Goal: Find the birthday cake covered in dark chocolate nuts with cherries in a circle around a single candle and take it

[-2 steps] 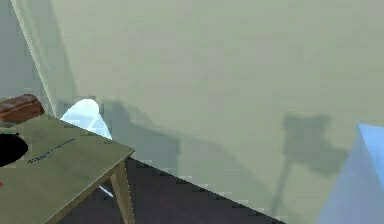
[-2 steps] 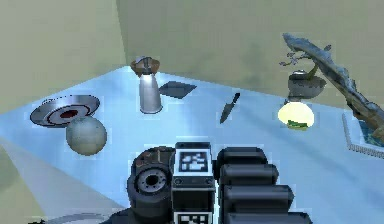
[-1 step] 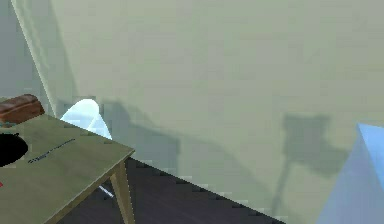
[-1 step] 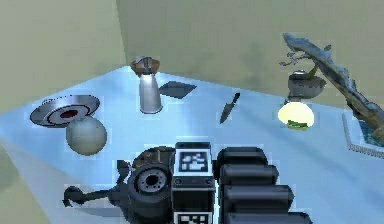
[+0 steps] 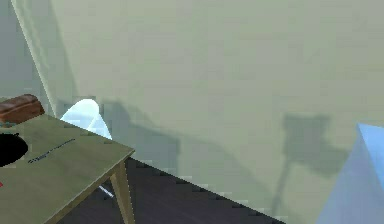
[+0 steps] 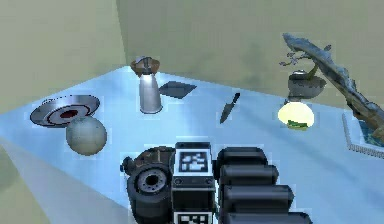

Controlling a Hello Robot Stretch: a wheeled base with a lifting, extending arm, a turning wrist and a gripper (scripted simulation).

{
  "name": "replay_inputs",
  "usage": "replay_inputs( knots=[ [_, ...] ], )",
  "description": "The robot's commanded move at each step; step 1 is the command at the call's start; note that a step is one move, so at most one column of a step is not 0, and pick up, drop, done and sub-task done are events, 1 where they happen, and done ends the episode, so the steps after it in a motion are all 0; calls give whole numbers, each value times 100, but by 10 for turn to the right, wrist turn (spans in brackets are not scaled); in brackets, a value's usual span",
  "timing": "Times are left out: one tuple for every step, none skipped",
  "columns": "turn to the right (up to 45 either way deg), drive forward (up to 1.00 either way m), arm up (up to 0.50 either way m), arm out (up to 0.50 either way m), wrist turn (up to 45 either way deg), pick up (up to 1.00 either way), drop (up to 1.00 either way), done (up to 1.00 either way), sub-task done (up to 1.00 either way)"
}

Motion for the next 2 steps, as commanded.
replay_inputs(
  knots=[
    [0,0,-16,0,0,0,0,0,0],
    [0,0,0,0,0,100,0,0,0]
  ],
)
